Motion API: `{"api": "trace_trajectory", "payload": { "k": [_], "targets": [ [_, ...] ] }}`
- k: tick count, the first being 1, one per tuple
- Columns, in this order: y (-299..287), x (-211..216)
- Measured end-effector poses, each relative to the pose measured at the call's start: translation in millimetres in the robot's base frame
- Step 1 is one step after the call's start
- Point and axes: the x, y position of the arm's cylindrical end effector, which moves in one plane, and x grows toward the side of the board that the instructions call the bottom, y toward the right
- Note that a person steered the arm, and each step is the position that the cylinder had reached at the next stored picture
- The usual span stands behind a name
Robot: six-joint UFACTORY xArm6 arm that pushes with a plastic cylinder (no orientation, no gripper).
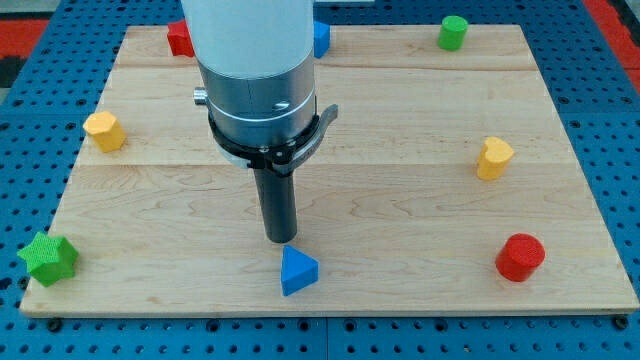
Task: Move blue triangle towards center
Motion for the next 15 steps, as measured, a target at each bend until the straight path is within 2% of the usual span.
{"api": "trace_trajectory", "payload": {
  "k": [2, 3, 4, 5, 6, 7, 8, 9, 10, 11, 12, 13, 14, 15],
  "targets": [
    [-1, -3],
    [36, -22],
    [103, -3],
    [108, 79],
    [57, 80],
    [-9, 72],
    [-9, 7],
    [19, -19],
    [5, 9],
    [21, 20],
    [37, -28],
    [30, -59],
    [31, -23],
    [63, -26]
  ]
}}
